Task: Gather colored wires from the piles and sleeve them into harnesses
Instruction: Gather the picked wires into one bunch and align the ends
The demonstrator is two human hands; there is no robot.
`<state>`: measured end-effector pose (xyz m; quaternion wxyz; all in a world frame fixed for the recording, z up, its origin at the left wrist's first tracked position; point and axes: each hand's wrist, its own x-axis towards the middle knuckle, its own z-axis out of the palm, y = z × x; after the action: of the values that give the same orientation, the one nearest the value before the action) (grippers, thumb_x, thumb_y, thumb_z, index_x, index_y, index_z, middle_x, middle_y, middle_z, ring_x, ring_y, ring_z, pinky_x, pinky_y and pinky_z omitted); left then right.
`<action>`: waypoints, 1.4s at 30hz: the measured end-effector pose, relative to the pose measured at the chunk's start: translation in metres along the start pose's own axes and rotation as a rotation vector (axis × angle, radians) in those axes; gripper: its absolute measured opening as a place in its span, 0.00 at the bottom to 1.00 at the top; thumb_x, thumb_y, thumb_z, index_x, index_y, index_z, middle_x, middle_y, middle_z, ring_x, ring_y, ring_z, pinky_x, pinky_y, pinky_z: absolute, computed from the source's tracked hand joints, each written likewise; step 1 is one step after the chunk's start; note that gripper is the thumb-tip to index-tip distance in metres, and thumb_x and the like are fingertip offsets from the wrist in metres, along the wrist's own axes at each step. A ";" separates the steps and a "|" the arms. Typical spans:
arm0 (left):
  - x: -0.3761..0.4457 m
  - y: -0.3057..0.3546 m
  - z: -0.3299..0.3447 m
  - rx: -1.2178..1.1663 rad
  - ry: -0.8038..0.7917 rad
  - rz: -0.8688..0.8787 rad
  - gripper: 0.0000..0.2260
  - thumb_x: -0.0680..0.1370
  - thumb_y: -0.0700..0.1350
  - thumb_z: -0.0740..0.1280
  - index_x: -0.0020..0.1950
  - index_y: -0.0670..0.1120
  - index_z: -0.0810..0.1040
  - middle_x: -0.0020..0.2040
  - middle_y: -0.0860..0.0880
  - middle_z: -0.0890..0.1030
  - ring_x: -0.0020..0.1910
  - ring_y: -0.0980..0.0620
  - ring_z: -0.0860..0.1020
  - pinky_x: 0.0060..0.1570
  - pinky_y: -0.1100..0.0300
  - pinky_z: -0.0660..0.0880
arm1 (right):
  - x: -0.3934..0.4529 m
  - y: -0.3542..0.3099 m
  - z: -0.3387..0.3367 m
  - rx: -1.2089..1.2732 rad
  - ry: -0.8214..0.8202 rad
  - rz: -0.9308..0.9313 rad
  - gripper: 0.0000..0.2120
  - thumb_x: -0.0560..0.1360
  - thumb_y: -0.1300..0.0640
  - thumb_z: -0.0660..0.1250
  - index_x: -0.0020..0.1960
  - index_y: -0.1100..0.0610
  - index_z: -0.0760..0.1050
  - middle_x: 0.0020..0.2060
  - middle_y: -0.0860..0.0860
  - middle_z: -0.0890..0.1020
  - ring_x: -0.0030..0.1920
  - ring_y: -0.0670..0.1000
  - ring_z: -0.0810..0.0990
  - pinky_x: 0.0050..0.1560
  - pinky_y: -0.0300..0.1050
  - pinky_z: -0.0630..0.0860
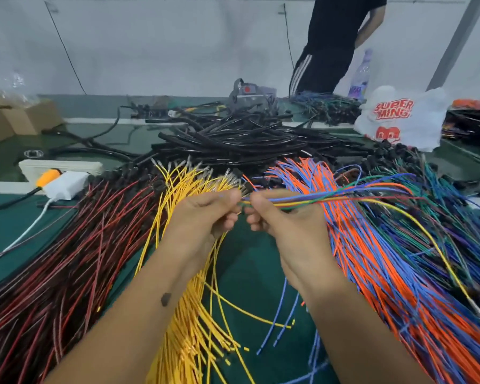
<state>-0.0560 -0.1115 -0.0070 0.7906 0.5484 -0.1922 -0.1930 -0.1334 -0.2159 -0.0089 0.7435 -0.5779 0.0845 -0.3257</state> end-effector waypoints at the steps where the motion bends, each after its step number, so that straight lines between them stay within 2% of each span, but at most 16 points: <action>1: 0.010 0.003 0.004 -0.027 -0.001 0.008 0.04 0.65 0.45 0.71 0.32 0.47 0.85 0.27 0.52 0.78 0.24 0.60 0.74 0.26 0.72 0.72 | 0.009 -0.003 0.001 -0.008 0.002 -0.026 0.08 0.75 0.68 0.68 0.39 0.59 0.81 0.29 0.54 0.82 0.29 0.47 0.79 0.32 0.37 0.76; 6: 0.055 0.004 0.012 0.141 -0.118 -0.035 0.10 0.69 0.49 0.68 0.36 0.43 0.81 0.28 0.50 0.80 0.25 0.59 0.76 0.27 0.70 0.73 | 0.042 0.001 -0.015 -0.047 0.111 -0.067 0.12 0.75 0.68 0.68 0.36 0.56 0.80 0.26 0.50 0.81 0.27 0.46 0.78 0.31 0.37 0.75; 8: 0.075 0.002 0.001 0.352 -0.178 -0.029 0.14 0.69 0.54 0.67 0.39 0.43 0.81 0.30 0.50 0.81 0.29 0.56 0.79 0.31 0.68 0.76 | 0.044 0.012 -0.036 -0.113 0.187 -0.041 0.12 0.75 0.69 0.67 0.36 0.57 0.79 0.25 0.50 0.80 0.27 0.46 0.77 0.31 0.38 0.75; 10: 0.101 -0.003 -0.012 0.642 -0.126 0.083 0.11 0.73 0.56 0.69 0.40 0.49 0.83 0.34 0.55 0.83 0.34 0.61 0.79 0.35 0.71 0.74 | 0.043 0.023 -0.050 -0.141 0.201 -0.002 0.12 0.75 0.70 0.67 0.36 0.58 0.78 0.24 0.50 0.80 0.25 0.45 0.76 0.30 0.37 0.74; 12: 0.131 -0.009 -0.024 1.034 -0.032 0.219 0.06 0.78 0.53 0.66 0.50 0.56 0.82 0.46 0.63 0.83 0.41 0.65 0.78 0.46 0.70 0.74 | 0.043 0.030 -0.053 -0.166 0.160 0.012 0.13 0.75 0.71 0.66 0.36 0.58 0.79 0.24 0.50 0.80 0.25 0.44 0.76 0.28 0.35 0.73; 13: 0.143 -0.016 -0.029 1.255 -0.018 0.229 0.10 0.80 0.53 0.63 0.60 0.58 0.78 0.58 0.61 0.80 0.53 0.61 0.77 0.58 0.61 0.72 | 0.044 0.032 -0.053 -0.170 0.153 0.013 0.13 0.75 0.71 0.66 0.36 0.57 0.79 0.24 0.50 0.80 0.25 0.43 0.76 0.28 0.34 0.73; 14: 0.153 -0.024 -0.033 1.469 -0.026 0.199 0.15 0.81 0.54 0.59 0.68 0.58 0.72 0.68 0.57 0.73 0.65 0.55 0.72 0.68 0.51 0.64 | 0.045 0.033 -0.052 -0.159 0.155 0.010 0.14 0.75 0.71 0.67 0.35 0.57 0.79 0.24 0.50 0.80 0.25 0.43 0.76 0.28 0.34 0.73; 15: 0.160 -0.032 -0.036 1.634 -0.029 0.154 0.19 0.82 0.55 0.54 0.73 0.57 0.66 0.74 0.53 0.67 0.72 0.49 0.65 0.72 0.45 0.56 | 0.045 0.034 -0.052 -0.140 0.158 0.005 0.14 0.74 0.72 0.67 0.35 0.57 0.79 0.24 0.50 0.80 0.25 0.43 0.76 0.28 0.34 0.74; 17: 0.167 -0.044 -0.040 1.769 0.006 0.132 0.20 0.82 0.56 0.50 0.74 0.56 0.64 0.74 0.49 0.65 0.72 0.43 0.63 0.70 0.44 0.54 | 0.046 0.035 -0.052 -0.120 0.152 -0.005 0.14 0.74 0.71 0.67 0.35 0.56 0.79 0.25 0.51 0.80 0.25 0.44 0.76 0.28 0.35 0.74; 20: 0.167 -0.046 -0.041 1.690 0.078 0.194 0.17 0.81 0.57 0.53 0.67 0.60 0.72 0.66 0.50 0.70 0.65 0.43 0.67 0.65 0.43 0.57 | 0.045 0.035 -0.053 -0.128 0.133 -0.010 0.14 0.74 0.71 0.67 0.35 0.56 0.79 0.24 0.50 0.80 0.25 0.44 0.76 0.28 0.34 0.73; 24: 0.165 -0.043 -0.031 1.756 0.086 0.198 0.12 0.79 0.57 0.56 0.61 0.63 0.73 0.59 0.50 0.68 0.64 0.46 0.61 0.65 0.39 0.51 | 0.044 0.033 -0.053 -0.136 0.116 -0.001 0.12 0.75 0.70 0.67 0.37 0.58 0.79 0.24 0.49 0.80 0.26 0.43 0.77 0.28 0.33 0.73; 29: 0.167 -0.037 -0.013 1.752 0.008 0.293 0.07 0.80 0.52 0.60 0.57 0.57 0.72 0.56 0.51 0.75 0.63 0.46 0.70 0.64 0.41 0.53 | 0.043 0.034 -0.053 -0.127 0.113 0.026 0.13 0.75 0.70 0.67 0.36 0.57 0.80 0.25 0.51 0.80 0.26 0.44 0.77 0.29 0.34 0.73; 32: 0.171 -0.029 -0.009 1.628 -0.015 0.326 0.10 0.80 0.47 0.61 0.60 0.55 0.73 0.55 0.46 0.74 0.58 0.42 0.73 0.62 0.46 0.62 | 0.042 0.034 -0.053 -0.130 0.109 0.024 0.13 0.75 0.70 0.67 0.36 0.57 0.80 0.27 0.51 0.80 0.27 0.45 0.77 0.29 0.35 0.73; 36: 0.177 -0.006 0.004 1.346 0.154 0.438 0.15 0.81 0.46 0.61 0.65 0.39 0.73 0.59 0.40 0.68 0.53 0.40 0.75 0.60 0.46 0.71 | 0.042 0.035 -0.055 -0.128 0.104 0.023 0.13 0.75 0.71 0.67 0.36 0.57 0.80 0.26 0.50 0.79 0.27 0.44 0.77 0.29 0.34 0.73; 39: 0.176 0.016 0.013 1.338 0.233 0.642 0.12 0.82 0.46 0.58 0.58 0.39 0.73 0.58 0.41 0.70 0.46 0.44 0.75 0.49 0.47 0.75 | 0.043 0.036 -0.055 -0.147 0.085 0.027 0.13 0.75 0.70 0.67 0.36 0.55 0.80 0.25 0.50 0.79 0.27 0.44 0.78 0.30 0.35 0.73; 42: 0.170 0.038 0.024 1.235 0.158 0.740 0.06 0.83 0.43 0.55 0.54 0.46 0.71 0.49 0.46 0.75 0.42 0.50 0.74 0.39 0.53 0.69 | 0.043 0.037 -0.056 -0.158 0.082 0.038 0.13 0.75 0.69 0.68 0.36 0.55 0.80 0.25 0.50 0.79 0.28 0.45 0.78 0.31 0.36 0.74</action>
<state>0.0798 -0.2061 0.0520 0.3616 0.8063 -0.3815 0.2714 -0.1139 -0.2814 -0.0493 0.6976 -0.6191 0.1513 -0.3274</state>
